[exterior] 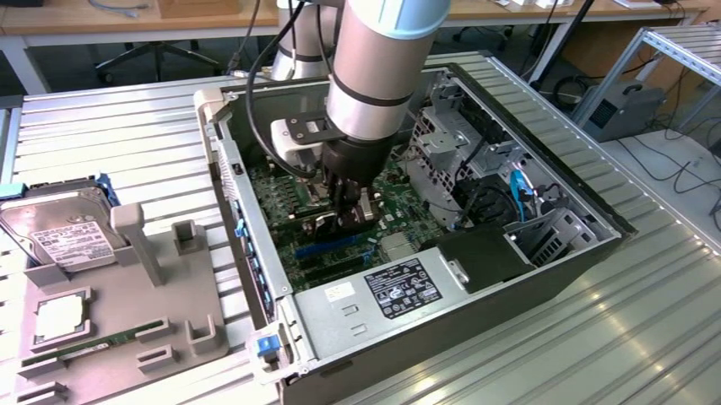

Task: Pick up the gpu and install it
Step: 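Insert the gpu into the slot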

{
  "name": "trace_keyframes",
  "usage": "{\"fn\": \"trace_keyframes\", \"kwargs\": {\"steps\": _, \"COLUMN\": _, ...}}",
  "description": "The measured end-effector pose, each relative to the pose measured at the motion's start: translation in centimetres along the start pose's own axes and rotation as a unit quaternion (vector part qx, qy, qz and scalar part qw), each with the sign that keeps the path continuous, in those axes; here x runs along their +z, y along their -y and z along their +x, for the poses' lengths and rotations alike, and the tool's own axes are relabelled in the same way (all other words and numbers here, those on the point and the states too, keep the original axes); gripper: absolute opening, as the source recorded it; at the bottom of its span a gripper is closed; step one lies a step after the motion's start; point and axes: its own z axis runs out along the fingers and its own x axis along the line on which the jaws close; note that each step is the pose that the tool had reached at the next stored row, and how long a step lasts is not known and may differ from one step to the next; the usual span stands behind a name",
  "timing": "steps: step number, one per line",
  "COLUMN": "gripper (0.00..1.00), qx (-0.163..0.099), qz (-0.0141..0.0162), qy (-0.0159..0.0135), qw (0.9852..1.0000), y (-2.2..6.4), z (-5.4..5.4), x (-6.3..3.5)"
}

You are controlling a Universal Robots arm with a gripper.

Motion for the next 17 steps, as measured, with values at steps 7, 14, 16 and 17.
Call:
{"fn": "trace_keyframes", "kwargs": {"steps": 7, "gripper": 0.27, "qx": 0.000, "qz": 0.0002, "qy": 0.0000, "qw": 1.0000, "y": 0.00, "z": -0.01, "x": -0.21}}
{"fn": "trace_keyframes", "kwargs": {"steps": 14, "gripper": 0.27, "qx": 0.000, "qz": 0.0005, "qy": 0.0003, "qw": 1.0000, "y": 0.10, "z": 0.01, "x": 0.13}}
{"fn": "trace_keyframes", "kwargs": {"steps": 16, "gripper": 0.27, "qx": 0.000, "qz": 0.0018, "qy": 0.0002, "qw": 1.0000, "y": 0.04, "z": 0.03, "x": 0.42}}
{"fn": "trace_keyframes", "kwargs": {"steps": 17, "gripper": 0.27, "qx": 0.000, "qz": 0.0018, "qy": 0.0003, "qw": 1.0000, "y": 0.01, "z": 0.03, "x": 0.59}}
